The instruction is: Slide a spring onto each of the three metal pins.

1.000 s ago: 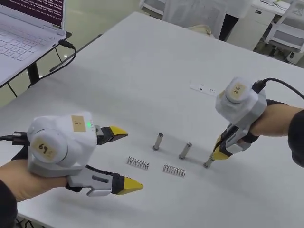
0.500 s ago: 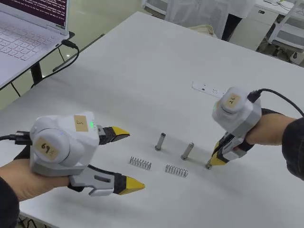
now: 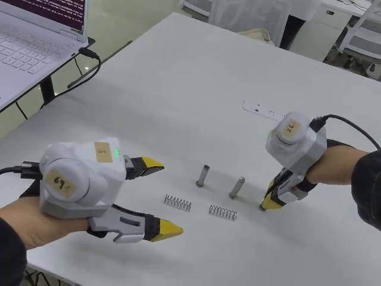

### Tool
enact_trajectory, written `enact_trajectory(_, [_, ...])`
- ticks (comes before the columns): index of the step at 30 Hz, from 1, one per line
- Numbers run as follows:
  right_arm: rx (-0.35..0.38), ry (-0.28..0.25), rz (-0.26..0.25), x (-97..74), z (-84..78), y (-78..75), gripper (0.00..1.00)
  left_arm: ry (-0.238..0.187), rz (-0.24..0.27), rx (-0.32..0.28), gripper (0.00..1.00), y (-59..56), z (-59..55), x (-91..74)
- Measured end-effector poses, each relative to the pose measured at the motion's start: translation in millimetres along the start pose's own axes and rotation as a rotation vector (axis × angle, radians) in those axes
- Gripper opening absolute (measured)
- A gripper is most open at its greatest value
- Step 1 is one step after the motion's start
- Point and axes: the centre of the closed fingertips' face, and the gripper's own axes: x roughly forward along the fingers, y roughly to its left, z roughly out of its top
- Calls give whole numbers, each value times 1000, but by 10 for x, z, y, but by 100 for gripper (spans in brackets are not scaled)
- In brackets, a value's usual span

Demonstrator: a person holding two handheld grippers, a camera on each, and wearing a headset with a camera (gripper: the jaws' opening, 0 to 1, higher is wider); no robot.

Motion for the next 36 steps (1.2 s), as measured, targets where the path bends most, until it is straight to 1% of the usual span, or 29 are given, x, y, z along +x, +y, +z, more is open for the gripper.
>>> enact_trajectory(6, [4,-9,3,12,5,14,13,2,-3,-2,62,-9,-9,8])
enact_trajectory(9, [7,-20,2,-2,11,8,16,3,-6,-2,62,-16,-12,11])
enact_trajectory(12, [5,-26,-1,-25,13,16,18,4,-8,-1,62,-17,-9,17])
enact_trajectory(21, [-5,-65,-35,-148,50,-7,22,11,-29,3,60,-60,-11,85])
enact_trajectory(24, [-9,-83,-49,-219,78,-10,22,16,-47,4,59,-94,-10,147])
enact_trajectory(27, [-29,-86,-66,-281,84,-2,23,24,-70,11,58,-133,-11,216])
enact_trajectory(29, [-32,-97,-70,-323,101,8,24,28,-83,15,58,-147,-8,253])
enact_trajectory(31, [-40,-108,-82,-382,119,13,24,28,-96,17,57,-145,6,311])
enact_trajectory(34, [-43,-117,-86,-443,128,38,25,27,-115,23,55,-154,38,382])
enact_trajectory(36, [-48,-122,-93,-467,132,44,26,33,-129,29,54,-161,33,445])
